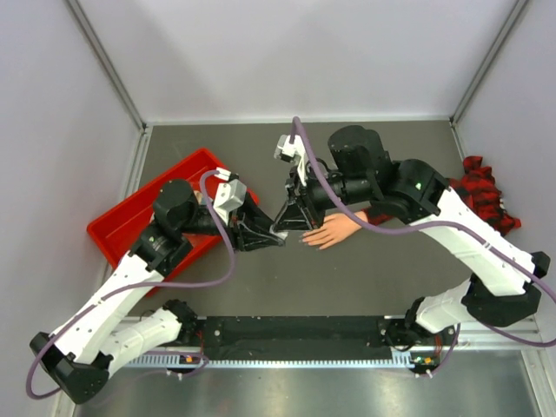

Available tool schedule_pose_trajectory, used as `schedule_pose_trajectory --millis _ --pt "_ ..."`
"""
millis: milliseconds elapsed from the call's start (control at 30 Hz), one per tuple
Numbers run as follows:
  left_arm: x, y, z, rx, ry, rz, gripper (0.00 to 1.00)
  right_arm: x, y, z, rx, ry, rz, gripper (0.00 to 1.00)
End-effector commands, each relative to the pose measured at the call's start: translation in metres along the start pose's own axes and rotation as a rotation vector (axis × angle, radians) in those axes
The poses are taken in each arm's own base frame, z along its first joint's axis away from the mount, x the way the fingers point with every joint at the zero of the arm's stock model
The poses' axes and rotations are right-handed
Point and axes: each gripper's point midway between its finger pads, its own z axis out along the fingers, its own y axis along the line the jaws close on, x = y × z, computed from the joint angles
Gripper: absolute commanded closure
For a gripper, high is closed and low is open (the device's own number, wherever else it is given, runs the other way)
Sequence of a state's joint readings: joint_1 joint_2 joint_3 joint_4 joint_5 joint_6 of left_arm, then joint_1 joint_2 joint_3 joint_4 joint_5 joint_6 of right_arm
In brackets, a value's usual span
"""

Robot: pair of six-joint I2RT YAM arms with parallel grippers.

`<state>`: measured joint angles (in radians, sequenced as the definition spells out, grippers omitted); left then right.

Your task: Paint the nails

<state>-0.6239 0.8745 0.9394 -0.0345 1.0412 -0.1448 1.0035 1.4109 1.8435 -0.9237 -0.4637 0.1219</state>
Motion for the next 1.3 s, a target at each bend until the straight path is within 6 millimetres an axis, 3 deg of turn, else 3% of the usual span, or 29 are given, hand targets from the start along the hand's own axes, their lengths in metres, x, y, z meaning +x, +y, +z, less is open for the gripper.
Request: schedule_pose_trajectory --millis 0,67,133,167,267,367,467,633,800,1000,1133,1267 --pt "-0.031 -0.022 -0.002 0.059 -0.064 0.117 1.00 -0.014 -0.011 0.010 0.027 -0.062 -0.060 0.89" --pt "-0.027 -0.007 -0.001 -0.019 -0.065 0.107 1.00 -0.019 -0.021 0.005 0.100 -0.084 -0.051 0.80" --pt "-0.025 0.018 -0.002 -0.148 -0.073 0.090 1.00 -0.023 -0.030 -0.001 0.168 -0.109 -0.024 0.65" --pt "-0.023 0.026 -0.003 -0.189 -0.071 0.088 1.00 -0.024 -0.032 -0.002 0.189 -0.116 -0.011 0.52" --pt "-0.012 0.058 -0.009 -0.355 -0.045 0.060 1.00 -0.026 -0.047 -0.010 0.293 -0.142 0.048 0.35" --pt "-0.004 0.076 -0.016 -0.453 -0.024 0.062 1.00 -0.025 -0.062 -0.017 0.398 -0.160 0.111 0.26" --pt "-0.001 0.077 -0.015 -0.449 -0.022 0.069 1.00 -0.025 -0.068 -0.022 0.441 -0.162 0.123 0.18" --pt "0.000 0.084 -0.019 -0.495 -0.038 0.083 1.00 -0.041 -0.076 -0.040 0.526 -0.213 0.145 0.10" --pt "-0.005 0.100 -0.032 -0.616 -0.091 0.101 1.00 -0.044 -0.084 -0.035 0.491 -0.208 0.191 0.12" --pt "0.003 0.101 -0.026 -0.592 -0.081 0.077 1.00 -0.045 -0.078 -0.015 0.393 -0.178 0.177 0.25" --pt "0.003 0.100 -0.026 -0.586 -0.085 0.066 1.00 -0.042 -0.081 -0.007 0.377 -0.156 0.173 0.41" --pt "0.004 0.097 -0.025 -0.576 -0.086 0.063 1.00 -0.042 -0.077 0.000 0.331 -0.149 0.174 0.47"
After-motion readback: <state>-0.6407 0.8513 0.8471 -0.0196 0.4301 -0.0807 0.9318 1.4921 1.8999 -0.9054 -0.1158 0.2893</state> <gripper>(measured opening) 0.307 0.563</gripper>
